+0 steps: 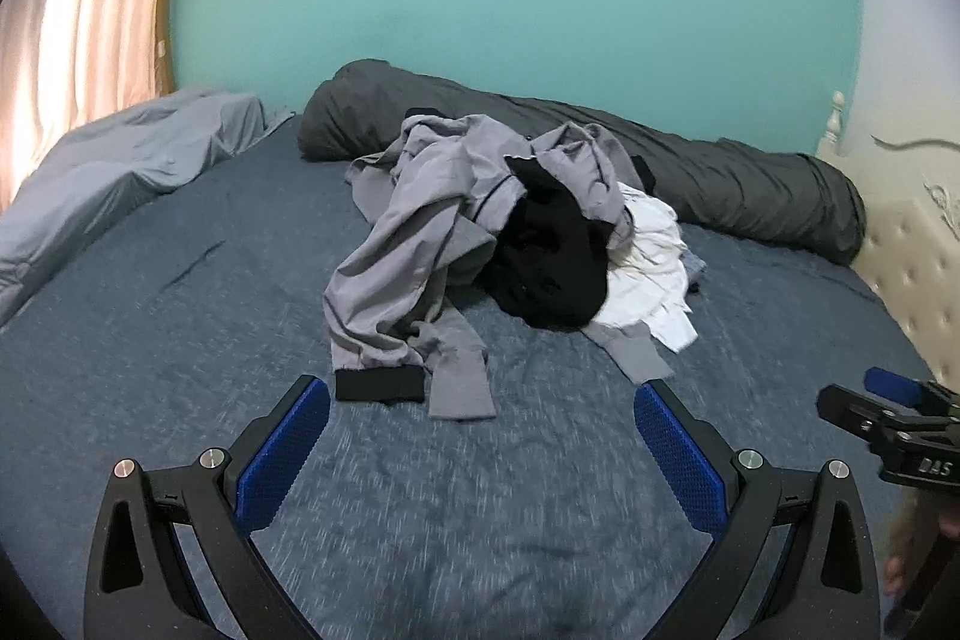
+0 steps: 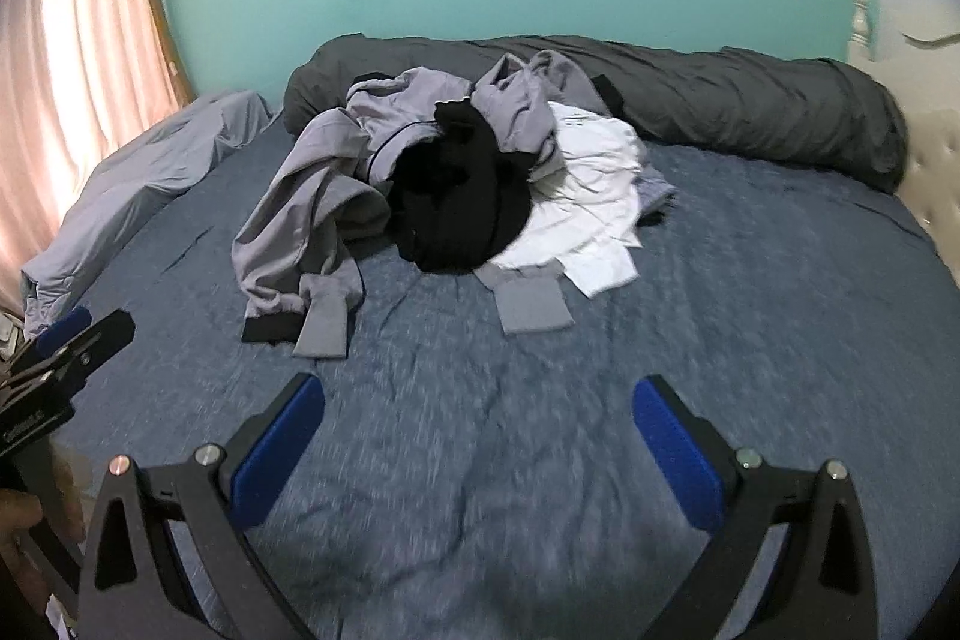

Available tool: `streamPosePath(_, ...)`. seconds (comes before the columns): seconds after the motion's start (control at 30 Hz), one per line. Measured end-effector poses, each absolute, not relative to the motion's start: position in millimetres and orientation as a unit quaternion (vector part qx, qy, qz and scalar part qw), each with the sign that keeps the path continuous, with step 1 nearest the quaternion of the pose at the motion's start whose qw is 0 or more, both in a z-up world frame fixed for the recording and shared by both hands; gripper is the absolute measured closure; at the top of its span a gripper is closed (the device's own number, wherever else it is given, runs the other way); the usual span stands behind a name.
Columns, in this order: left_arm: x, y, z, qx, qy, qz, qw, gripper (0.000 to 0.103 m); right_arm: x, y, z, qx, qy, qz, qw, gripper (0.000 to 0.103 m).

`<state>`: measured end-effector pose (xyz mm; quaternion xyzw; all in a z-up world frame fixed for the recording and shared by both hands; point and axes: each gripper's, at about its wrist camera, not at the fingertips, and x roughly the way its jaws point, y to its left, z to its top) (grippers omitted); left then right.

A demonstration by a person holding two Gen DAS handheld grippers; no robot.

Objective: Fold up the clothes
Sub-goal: 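Reach the right tool into the pile and grasp the black hoodie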

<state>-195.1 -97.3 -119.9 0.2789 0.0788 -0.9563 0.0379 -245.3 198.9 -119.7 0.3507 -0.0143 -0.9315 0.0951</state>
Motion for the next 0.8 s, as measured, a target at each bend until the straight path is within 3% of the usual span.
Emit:
streamPosePath(0.4,-276.5,-128.5,-181.3,0.301,0.138,-0.943,0.034,0.0,-371.8,175.8,-192.1,0.403,-0.003,-0.911,0.093,0.0)
streamPosePath(0.8,-291.5,-163.5,-216.0,0.312,0.159,-0.935,0.052,0.0,-470.5,142.7,-243.8,0.438,-0.028,-0.891,0.113,0.004)
